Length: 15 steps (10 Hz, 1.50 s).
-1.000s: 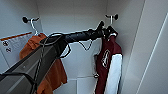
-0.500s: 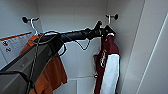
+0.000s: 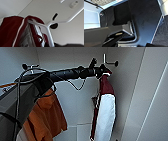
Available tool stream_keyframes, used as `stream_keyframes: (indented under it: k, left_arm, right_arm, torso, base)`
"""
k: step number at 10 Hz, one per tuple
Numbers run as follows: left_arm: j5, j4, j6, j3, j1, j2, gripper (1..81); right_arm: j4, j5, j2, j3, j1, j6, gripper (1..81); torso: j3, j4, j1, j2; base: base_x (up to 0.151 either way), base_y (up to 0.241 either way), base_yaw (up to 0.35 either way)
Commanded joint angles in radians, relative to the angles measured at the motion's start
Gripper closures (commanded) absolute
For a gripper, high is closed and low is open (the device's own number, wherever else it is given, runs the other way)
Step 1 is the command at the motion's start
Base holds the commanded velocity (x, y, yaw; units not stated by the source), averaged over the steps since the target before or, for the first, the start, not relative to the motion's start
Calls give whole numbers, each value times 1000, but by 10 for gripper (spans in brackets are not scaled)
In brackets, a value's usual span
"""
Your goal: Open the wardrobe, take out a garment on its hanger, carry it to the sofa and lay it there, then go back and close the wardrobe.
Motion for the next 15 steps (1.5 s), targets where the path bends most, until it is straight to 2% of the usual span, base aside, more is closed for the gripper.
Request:
stream_keyframes:
  k: [1, 2, 3, 5, 6, 7, 8, 13, 15]
  left_arm:
    - [-68, 55, 27, 51, -241, -51, 811]
    - [-49, 67, 27, 86, -240, -63, 811]
    - [-25, 84, 27, 118, -241, -75, 811]
    - [-6, 88, 28, 168, -238, -98, 811]
    - [14, 88, 28, 188, -235, -109, 811]
    - [34, 88, 28, 206, -229, -114, 811]
    - [38, 88, 31, 227, -217, -121, 811]
    - [37, 96, 28, 303, -171, -146, 811]
    - [35, 95, 28, 310, -162, -144, 811]
  right_arm:
    - [-5, -58, 10, 12, 38, -4, 10]
    - [-5, -58, 10, 14, 39, -4, 10]
    - [-5, -57, 10, 14, 39, -4, 10]
    - [-5, -44, 10, 12, 39, -4, 10]
    - [-1, -44, 8, 12, 41, -2, 10]
    - [-1, -44, 8, 14, 42, -2, 10]
    - [1, -44, 8, 14, 42, -2, 10]
    - [1, -44, 8, 11, 39, -2, 10]
    - [-2, -44, 10, 16, 41, -4, 10]
  torso:
    - [0, 98, 0, 0]
    - [0, 106, 0, 0]
    - [0, 128, 0, 0]
    - [0, 195, 0, 0]
    - [0, 133, 0, 0]
    - [0, 164, 0, 0]
    - [0, 183, 0, 0]
    - [0, 187, 0, 0]
    - [0, 187, 0, 1]
  base:
    - [0, 0, 0]
    - [0, 0, 0]
    - [0, 0, 0]
    - [0, 0, 0]
    - [0, 0, 0]
    - [0, 0, 0]
    - [0, 0, 0]
    - [0, 0, 0]
    - [-69, 0, 0]
